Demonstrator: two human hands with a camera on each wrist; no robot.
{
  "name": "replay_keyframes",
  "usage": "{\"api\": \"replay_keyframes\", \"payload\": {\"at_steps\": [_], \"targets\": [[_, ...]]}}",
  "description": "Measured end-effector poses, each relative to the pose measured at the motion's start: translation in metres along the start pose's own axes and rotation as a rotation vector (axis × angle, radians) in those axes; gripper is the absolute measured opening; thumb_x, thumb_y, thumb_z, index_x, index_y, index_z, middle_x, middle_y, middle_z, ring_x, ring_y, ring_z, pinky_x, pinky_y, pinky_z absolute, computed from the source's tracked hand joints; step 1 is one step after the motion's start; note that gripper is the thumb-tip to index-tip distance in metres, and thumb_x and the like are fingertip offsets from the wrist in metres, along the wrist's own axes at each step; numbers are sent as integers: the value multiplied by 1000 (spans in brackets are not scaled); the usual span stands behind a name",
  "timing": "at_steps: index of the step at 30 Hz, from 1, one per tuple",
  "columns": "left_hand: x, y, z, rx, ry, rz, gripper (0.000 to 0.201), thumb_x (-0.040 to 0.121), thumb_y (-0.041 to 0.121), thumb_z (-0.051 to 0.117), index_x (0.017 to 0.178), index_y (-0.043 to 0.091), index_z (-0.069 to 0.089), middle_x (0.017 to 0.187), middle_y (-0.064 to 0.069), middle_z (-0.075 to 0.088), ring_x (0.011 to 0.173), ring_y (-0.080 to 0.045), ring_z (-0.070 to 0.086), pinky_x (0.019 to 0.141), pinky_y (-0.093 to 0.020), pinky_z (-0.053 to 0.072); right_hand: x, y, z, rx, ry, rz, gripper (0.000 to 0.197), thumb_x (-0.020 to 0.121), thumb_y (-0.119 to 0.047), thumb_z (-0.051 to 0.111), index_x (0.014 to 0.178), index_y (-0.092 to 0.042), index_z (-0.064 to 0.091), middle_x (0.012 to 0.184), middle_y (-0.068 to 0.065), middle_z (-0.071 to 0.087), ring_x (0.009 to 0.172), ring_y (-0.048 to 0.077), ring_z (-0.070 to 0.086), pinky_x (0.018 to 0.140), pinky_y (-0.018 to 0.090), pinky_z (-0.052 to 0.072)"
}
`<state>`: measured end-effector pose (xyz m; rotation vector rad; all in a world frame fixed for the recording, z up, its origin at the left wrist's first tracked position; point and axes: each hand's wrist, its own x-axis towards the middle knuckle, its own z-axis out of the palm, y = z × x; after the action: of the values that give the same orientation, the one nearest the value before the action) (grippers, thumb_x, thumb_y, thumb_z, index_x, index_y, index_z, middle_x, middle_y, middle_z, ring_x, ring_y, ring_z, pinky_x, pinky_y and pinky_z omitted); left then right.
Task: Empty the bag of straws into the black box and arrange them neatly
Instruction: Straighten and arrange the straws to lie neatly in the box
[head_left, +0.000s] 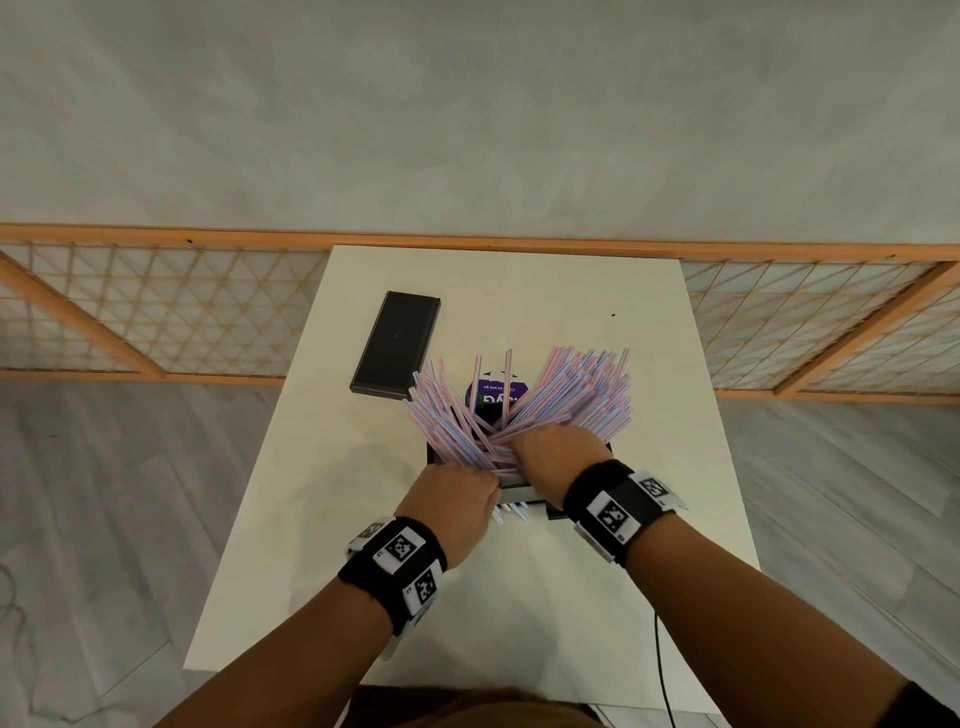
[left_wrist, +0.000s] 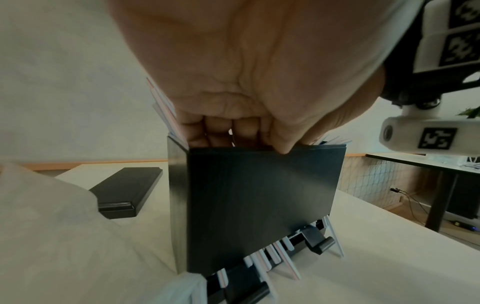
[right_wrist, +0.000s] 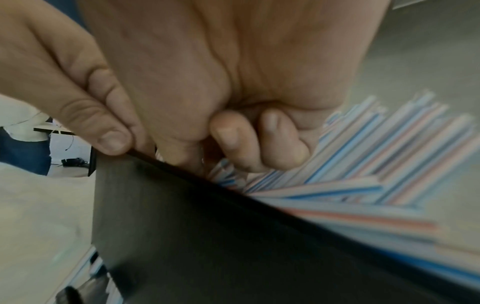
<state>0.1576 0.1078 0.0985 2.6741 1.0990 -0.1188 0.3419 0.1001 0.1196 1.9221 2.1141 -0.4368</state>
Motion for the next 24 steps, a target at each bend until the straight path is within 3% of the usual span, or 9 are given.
{"api": "replay_keyframes", "payload": {"at_steps": [6,12,15,17,19,22,24], "targets": [[-5,4,2,-41,3,-23,27,106,33,39,101,19,62,94,-4,71,86,-28,65,76,-37,46,1,-7,-4,-36,-19,-18,18,96,-13,53,105,-20,67,96,4,72,84,28,69,73,41,60],[-6,2,3,-251,28,-52,26,105,34,42,106,17,61,95,-4,71,87,-28,65,77,-38,50,-34,13,-34,-61,69,16,30,93,-4,48,112,-21,63,102,4,67,89,28,69,67,36,50],[-4,0,-2,-482,27,-176,25,103,41,49,112,22,62,102,3,71,94,-19,65,83,-35,52,-45,29,-39,11,124,45,23,93,-8,52,107,-24,61,99,1,66,89,26,67,66,34,48],[-4,-1,-8,-628,53,-257,32,101,44,55,124,23,62,112,7,72,101,-12,66,90,-30,53,-49,38,-39,105,166,70,12,99,-17,51,101,-25,61,96,-1,65,88,24,65,66,33,47],[-3,-2,-13,-764,67,-329,41,96,46,64,129,22,61,115,10,71,102,-6,67,90,-23,53,-50,42,-36,231,188,56,16,104,-28,46,93,-23,56,91,-2,62,84,24,62,67,35,47],[1,-3,-16,-885,100,-396,50,85,52,76,126,26,62,105,15,73,95,-1,68,88,-24,55,-46,36,-29,360,222,-58,16,102,-29,49,95,-21,62,90,-3,62,81,20,56,73,39,51],[1,2,-20,-898,120,-381,47,81,51,80,120,30,64,97,16,73,88,1,68,84,-24,55,-39,27,-21,422,219,-96,13,98,-24,56,103,-23,68,94,-4,65,83,18,57,73,35,48]]}}
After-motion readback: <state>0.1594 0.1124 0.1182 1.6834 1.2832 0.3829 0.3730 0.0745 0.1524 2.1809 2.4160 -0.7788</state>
